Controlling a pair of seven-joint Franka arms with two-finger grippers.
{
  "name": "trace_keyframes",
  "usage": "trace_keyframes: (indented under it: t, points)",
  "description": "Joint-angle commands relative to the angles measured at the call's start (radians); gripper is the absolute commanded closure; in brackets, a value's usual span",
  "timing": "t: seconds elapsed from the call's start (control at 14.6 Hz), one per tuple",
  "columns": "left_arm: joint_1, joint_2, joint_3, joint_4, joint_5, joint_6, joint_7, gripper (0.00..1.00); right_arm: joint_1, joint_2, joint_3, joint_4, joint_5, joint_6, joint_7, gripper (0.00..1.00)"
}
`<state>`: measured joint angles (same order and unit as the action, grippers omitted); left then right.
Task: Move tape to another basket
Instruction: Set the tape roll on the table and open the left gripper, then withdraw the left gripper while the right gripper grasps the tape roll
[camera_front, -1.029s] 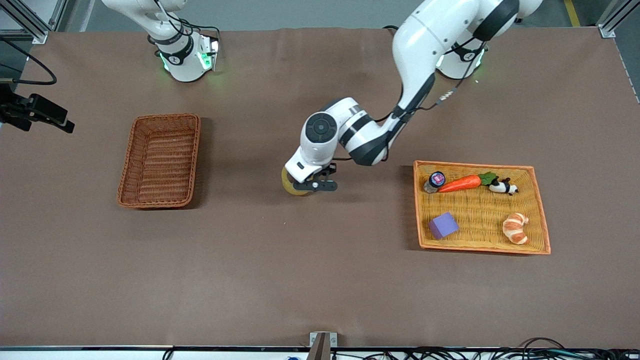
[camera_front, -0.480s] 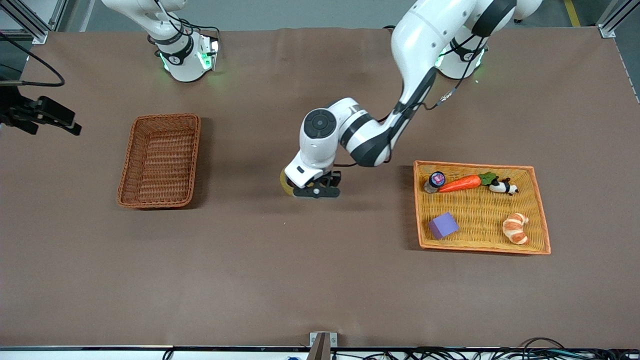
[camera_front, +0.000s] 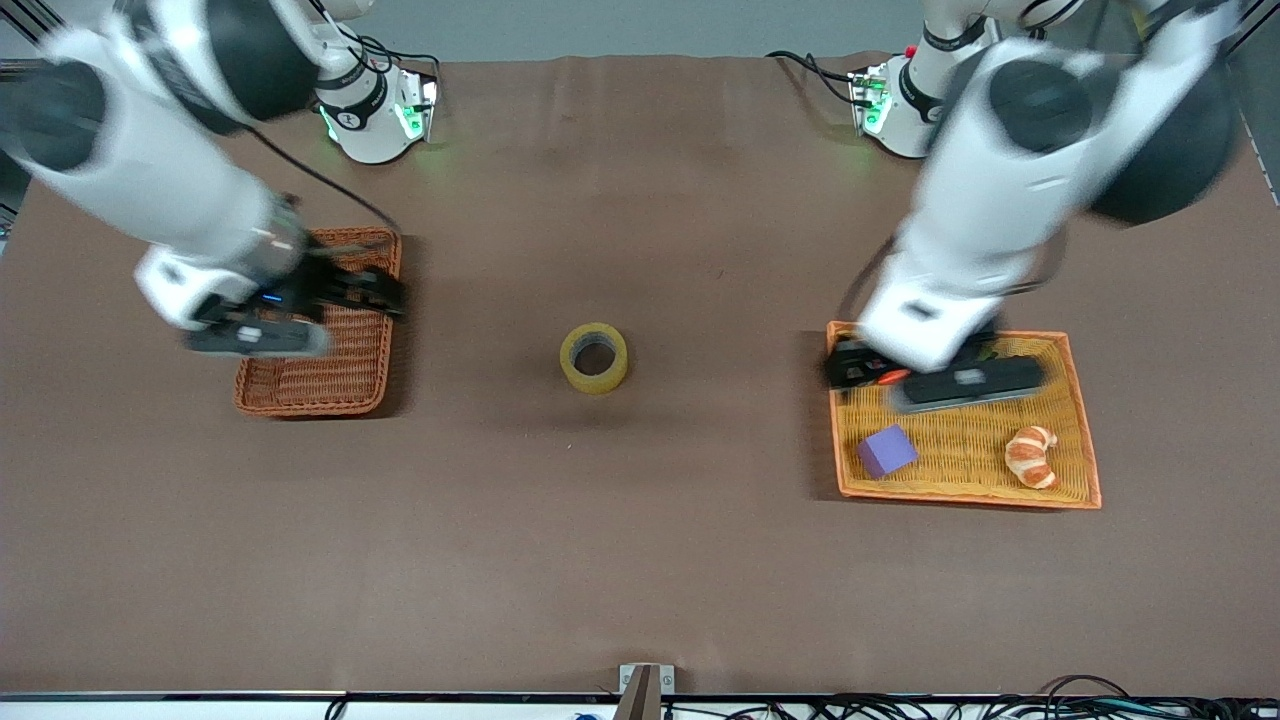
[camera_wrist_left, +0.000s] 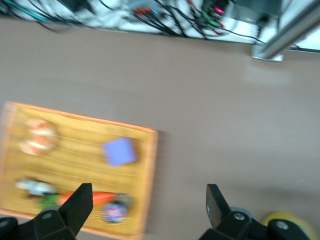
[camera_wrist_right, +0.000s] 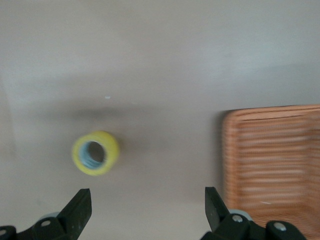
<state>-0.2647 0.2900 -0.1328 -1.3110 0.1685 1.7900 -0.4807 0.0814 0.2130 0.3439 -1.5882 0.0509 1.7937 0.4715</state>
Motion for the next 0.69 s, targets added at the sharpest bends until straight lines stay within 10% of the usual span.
trace_keyframes:
  t: [0.0, 0.62]
  points:
    - [0.099, -0.099, -0.013, -0.053, -0.024, -0.069, 0.179, 0.0, 0.036, 0.075, 0.066, -0.071, -0.049, 0.143, 0.126, 0.0]
    - [0.246, -0.167, -0.005, -0.06, -0.119, -0.253, 0.321, 0.0, 0.212, 0.322, 0.073, -0.211, -0.324, 0.415, 0.282, 0.0]
